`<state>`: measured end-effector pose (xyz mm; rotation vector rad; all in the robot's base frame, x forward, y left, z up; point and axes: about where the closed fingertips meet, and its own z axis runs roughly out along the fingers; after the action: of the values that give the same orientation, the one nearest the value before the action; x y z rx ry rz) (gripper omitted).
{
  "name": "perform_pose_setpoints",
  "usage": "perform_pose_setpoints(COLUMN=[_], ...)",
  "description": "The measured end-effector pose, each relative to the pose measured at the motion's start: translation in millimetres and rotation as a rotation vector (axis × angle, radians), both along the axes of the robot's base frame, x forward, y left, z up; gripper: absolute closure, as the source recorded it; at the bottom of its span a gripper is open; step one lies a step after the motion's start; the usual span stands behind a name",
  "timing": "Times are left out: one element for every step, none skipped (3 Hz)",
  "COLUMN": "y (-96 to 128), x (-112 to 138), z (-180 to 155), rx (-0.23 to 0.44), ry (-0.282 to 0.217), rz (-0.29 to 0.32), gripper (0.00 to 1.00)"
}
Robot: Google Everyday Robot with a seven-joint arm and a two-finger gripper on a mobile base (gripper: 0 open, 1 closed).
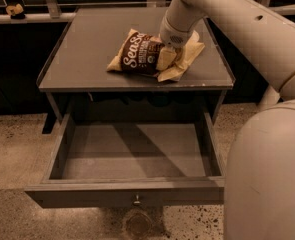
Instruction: Pick brown chip bag from top drawer and place on counter
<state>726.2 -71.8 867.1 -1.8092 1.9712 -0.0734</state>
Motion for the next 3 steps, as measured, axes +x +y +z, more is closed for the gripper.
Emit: perform_pose_setpoints(y=[0.0, 0.0, 0.1], x=[0.0, 0.0, 0.0], z=[-0.1, -0.1, -0.1], rx=[0.0, 0.0, 0.0], ry=[0.0, 0.0, 0.0], rz=[0.0, 0.0, 0.0], gripper=[0.58, 0.35, 0.12])
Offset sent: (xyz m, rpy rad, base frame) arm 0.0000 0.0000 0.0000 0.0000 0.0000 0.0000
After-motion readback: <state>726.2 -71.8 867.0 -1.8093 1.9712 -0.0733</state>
